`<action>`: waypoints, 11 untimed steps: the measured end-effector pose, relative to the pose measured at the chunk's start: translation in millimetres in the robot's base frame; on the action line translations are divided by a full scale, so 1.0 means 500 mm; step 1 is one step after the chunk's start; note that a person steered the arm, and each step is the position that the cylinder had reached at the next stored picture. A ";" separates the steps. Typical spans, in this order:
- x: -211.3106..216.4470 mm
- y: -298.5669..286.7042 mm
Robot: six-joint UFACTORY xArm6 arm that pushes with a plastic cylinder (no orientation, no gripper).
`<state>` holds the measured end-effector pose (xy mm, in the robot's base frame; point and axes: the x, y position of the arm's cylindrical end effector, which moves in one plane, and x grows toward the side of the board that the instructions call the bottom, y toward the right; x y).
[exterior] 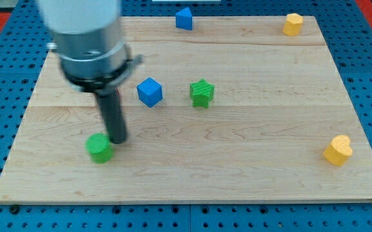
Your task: Point your arm to the bottom of the blue cube
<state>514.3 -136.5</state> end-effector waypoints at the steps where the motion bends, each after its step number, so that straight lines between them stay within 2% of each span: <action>1: 0.075 0.049; 3: 0.039 -0.125; 5: 0.045 -0.098; 6: 0.046 -0.008; 7: 0.044 0.175; 8: 0.044 0.269; 9: -0.001 0.241; 10: -0.013 0.164; 11: -0.035 0.135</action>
